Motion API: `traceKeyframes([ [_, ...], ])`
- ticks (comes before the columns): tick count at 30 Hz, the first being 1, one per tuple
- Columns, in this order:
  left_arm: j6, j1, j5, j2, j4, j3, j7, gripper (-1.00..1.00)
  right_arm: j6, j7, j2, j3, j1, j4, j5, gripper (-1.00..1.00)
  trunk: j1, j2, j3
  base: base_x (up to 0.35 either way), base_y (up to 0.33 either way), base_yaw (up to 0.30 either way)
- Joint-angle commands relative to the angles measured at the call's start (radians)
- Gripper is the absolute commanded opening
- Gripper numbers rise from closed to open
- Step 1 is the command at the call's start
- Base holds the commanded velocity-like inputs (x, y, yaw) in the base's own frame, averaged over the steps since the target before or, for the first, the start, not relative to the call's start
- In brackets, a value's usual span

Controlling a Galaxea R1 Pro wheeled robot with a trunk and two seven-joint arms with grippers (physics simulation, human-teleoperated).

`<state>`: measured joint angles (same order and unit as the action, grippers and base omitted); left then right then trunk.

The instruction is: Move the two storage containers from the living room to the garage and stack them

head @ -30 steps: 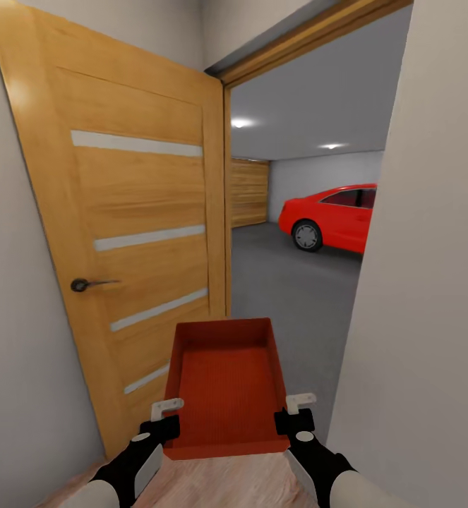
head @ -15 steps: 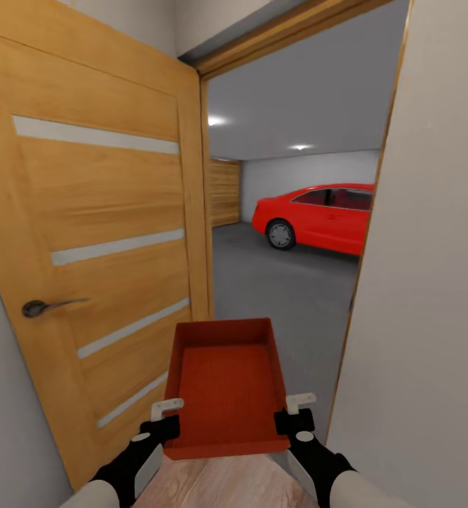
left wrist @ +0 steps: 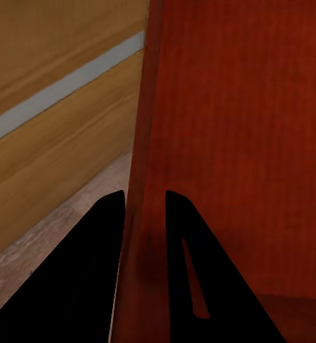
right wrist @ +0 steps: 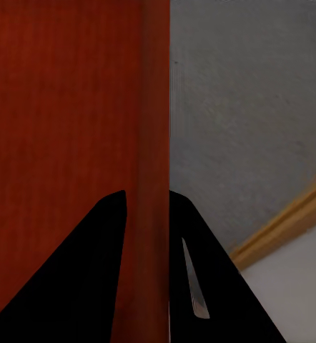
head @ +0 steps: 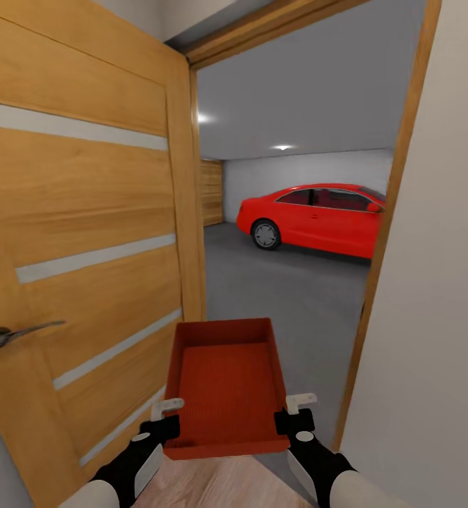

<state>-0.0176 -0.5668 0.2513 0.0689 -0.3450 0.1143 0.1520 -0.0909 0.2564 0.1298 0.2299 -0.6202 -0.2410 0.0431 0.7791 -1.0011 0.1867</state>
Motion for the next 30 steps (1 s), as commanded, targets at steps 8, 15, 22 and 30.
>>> traceKeyframes([
  [8,0.009,-0.001,-0.009,-0.046,-0.005,-0.004,0.054,-1.0,-0.006,0.006,-0.001,-0.014,-0.001,0.005,0.015,-1.0,0.001,-0.001,0.001,0.246,0.239,-0.183],
  [15,0.01,-0.001,-0.009,-0.046,-0.005,-0.004,0.054,-1.0,-0.006,0.007,-0.001,-0.014,-0.001,0.005,0.015,-1.0,0.001,-0.001,0.001,0.246,0.239,-0.286],
  [22,0.009,-0.001,-0.009,-0.046,-0.005,-0.004,0.054,-1.0,-0.006,0.007,-0.001,-0.014,-0.001,0.005,0.015,-1.0,0.001,-0.001,0.001,0.246,0.239,-0.285],
  [30,0.01,-0.001,-0.009,-0.046,-0.005,-0.004,0.054,-1.0,-0.006,0.007,-0.001,-0.014,-0.001,0.005,0.015,-1.0,0.001,-0.001,0.001,0.246,0.239,-0.266],
])
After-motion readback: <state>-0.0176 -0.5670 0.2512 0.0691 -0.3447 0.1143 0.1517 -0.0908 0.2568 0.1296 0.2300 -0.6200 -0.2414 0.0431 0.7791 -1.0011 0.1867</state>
